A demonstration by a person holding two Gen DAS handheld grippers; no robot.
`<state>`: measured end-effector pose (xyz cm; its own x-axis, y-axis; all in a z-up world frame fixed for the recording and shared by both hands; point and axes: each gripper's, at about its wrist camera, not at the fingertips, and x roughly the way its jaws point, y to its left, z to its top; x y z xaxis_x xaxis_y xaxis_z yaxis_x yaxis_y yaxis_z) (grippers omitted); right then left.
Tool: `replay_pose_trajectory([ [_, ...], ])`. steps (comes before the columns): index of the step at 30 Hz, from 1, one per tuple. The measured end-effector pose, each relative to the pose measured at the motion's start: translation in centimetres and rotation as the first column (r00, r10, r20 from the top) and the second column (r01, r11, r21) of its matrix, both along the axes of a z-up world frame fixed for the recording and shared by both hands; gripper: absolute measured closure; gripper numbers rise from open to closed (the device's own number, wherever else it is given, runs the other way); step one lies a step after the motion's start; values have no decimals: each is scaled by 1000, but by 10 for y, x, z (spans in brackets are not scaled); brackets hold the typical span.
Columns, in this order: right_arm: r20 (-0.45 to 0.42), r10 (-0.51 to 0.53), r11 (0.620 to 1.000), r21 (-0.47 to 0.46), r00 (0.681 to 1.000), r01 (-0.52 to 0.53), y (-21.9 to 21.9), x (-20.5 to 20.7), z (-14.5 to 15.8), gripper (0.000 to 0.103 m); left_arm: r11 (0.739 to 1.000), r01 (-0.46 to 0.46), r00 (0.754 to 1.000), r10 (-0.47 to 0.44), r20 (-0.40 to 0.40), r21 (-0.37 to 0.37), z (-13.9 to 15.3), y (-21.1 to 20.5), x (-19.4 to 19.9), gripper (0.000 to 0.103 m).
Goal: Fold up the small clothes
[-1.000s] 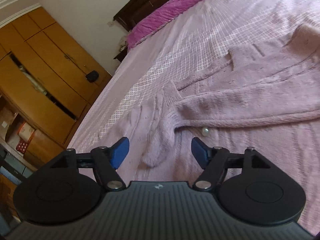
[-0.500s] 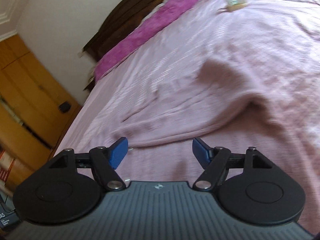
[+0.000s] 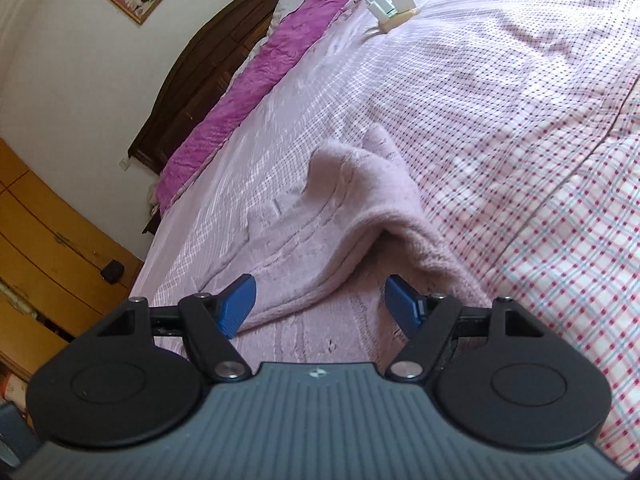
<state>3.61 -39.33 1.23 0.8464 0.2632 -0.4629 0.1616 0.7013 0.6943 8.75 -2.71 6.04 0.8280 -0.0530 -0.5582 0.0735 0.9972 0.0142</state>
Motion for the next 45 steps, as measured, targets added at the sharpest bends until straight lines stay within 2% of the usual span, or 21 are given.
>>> replay_pose_trajectory([
  [4,1,-14,1000,24,1000,14,-5,0,1,25,987,41,998,-47,35,158,-11,-23,11,19],
  [5,1,-14,1000,24,1000,14,-5,1,1,25,979,50,998,-58,34,197,-15,-29,15,28],
  [7,2,-13,1000,23,1000,13,-5,2,0,26,963,82,996,-86,4,257,-24,-36,25,36],
  [8,2,-13,1000,22,1000,13,-5,2,-1,25,955,96,995,-97,-10,280,-29,-38,29,53],
  [9,4,-15,1000,21,1000,15,-6,2,-1,25,950,110,994,-109,-21,294,-31,-39,32,76],
  [10,5,-18,1000,20,1000,18,-6,2,-1,25,947,122,993,-119,-28,297,-32,-39,34,83],
  [12,5,-24,999,29,1000,24,-8,3,-1,25,949,117,993,-117,-17,294,-27,-36,35,89],
  [17,11,-30,999,35,1000,29,-10,-1,0,25,962,65,994,-85,66,265,-1,-16,31,89],
  [20,11,-27,999,29,1000,26,-9,-1,0,25,952,40,993,-72,96,304,6,-2,28,89],
  [22,11,-27,1000,16,1000,27,-7,-2,1,25,942,33,995,-63,80,335,3,6,30,86],
  [26,11,-26,1000,5,1000,26,-4,-3,2,25,953,-9,1000,9,0,302,-8,25,31,63],
  [27,11,-25,1000,3,1000,25,-4,-3,2,25,959,-20,1000,23,-7,282,-10,30,28,56],
  [29,11,-25,1000,-1,1000,25,-4,-3,2,25,974,-34,999,40,-20,226,-10,41,22,53],
  [31,11,-28,1000,-1,1000,28,-3,-3,2,25,989,-51,997,58,-43,138,-10,54,16,53],
  [33,12,-29,1000,0,1000,29,-2,-2,1,25,998,-67,996,68,-65,18,-10,67,8,53],
  [36,11,-30,1000,-2,999,30,-2,-2,1,25,978,-69,995,53,-86,-198,-10,86,5,53],
  [37,12,-30,1000,-2,999,30,-2,-2,2,25,970,-70,995,50,-89,-235,-11,89,8,53],
  [39,13,-28,1000,-2,1000,28,-3,-3,1,25,964,-76,995,56,-89,-253,-12,91,15,53],
  [41,12,-29,1000,-3,1000,29,-3,-3,1,25,970,-67,996,49,-80,-233,-14,89,23,53],
  [45,11,-29,1000,-9,1000,29,-3,-3,1,25,976,-8,996,-12,-90,-219,-20,86,43,53],
])
